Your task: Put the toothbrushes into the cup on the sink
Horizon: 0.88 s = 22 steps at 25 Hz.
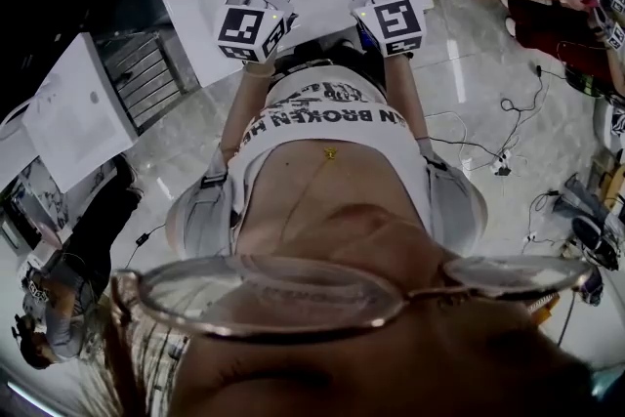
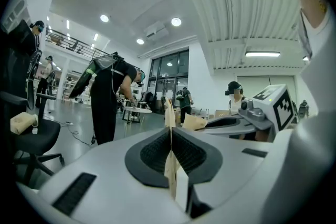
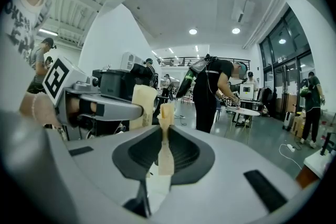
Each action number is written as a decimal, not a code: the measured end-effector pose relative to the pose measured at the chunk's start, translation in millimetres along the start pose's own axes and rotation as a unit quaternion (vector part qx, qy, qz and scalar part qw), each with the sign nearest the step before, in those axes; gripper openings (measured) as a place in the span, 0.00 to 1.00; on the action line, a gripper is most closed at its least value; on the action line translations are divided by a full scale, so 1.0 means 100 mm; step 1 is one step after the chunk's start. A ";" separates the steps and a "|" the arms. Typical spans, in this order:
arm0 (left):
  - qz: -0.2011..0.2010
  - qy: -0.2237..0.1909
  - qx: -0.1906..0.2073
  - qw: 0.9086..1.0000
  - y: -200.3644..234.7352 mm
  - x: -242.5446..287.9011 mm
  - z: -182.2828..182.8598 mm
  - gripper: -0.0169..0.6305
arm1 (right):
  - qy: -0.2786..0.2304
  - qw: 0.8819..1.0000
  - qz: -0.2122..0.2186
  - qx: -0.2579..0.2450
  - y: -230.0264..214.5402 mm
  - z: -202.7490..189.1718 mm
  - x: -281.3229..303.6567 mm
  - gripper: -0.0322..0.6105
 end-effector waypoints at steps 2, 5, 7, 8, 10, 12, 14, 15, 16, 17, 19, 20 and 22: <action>-0.004 0.003 -0.001 1.000 0.10 -0.01 -0.03 0.06 | 0.001 1.000 -0.004 0.000 0.04 -0.01 0.09 0.14; -0.009 0.004 0.000 1.000 0.14 -0.01 -0.05 0.06 | 0.003 1.000 -0.010 0.002 0.05 -0.03 0.12 0.14; -0.008 0.002 -0.001 1.000 0.13 -0.04 -0.04 0.06 | 0.005 1.000 -0.013 0.000 0.05 -0.04 0.10 0.14; -0.007 0.001 -0.002 1.000 0.11 -0.05 -0.04 0.06 | 0.006 1.000 -0.014 -0.001 0.04 -0.04 0.08 0.14; -0.002 0.000 -0.001 1.000 0.05 -0.07 -0.02 0.06 | 0.006 1.000 -0.014 -0.003 0.00 -0.03 0.03 0.14; 0.005 0.000 0.000 1.000 0.00 -0.05 0.01 0.06 | 0.004 1.000 -0.014 -0.006 -0.06 -0.02 -0.02 0.14; 0.013 0.001 -0.002 1.000 -0.04 0.00 0.02 0.06 | 0.003 1.000 -0.011 -0.007 -0.16 -0.02 -0.04 0.14; 0.016 0.001 -0.004 1.000 -0.06 0.04 0.03 0.06 | 0.004 1.000 -0.009 -0.008 -0.22 -0.02 -0.04 0.14; 0.020 0.000 -0.006 1.000 -0.07 0.09 0.04 0.06 | 0.004 1.000 -0.007 -0.008 -0.28 -0.02 -0.04 0.14; 0.022 -0.001 -0.009 1.000 -0.08 0.14 0.05 0.06 | 0.005 1.000 -0.006 -0.010 -0.35 -0.02 -0.05 0.14; 0.027 -0.005 -0.010 1.000 -0.13 0.23 0.08 0.06 | 0.005 1.000 -0.007 -0.012 -0.50 -0.03 -0.09 0.14; 0.029 -0.007 -0.010 1.000 -0.17 0.28 0.10 0.06 | 0.005 1.000 -0.008 -0.013 -0.58 -0.04 -0.12 0.14; 0.034 -0.008 -0.010 0.999 -0.25 0.37 0.12 0.06 | 0.007 1.000 -0.013 -0.011 -0.75 -0.06 -0.19 0.14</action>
Point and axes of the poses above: the fingertips, and each gripper's own axes: x forward along the fingers, y to its left, z out of its top, the point moved 10 cm from there along -x, backward along the fingers
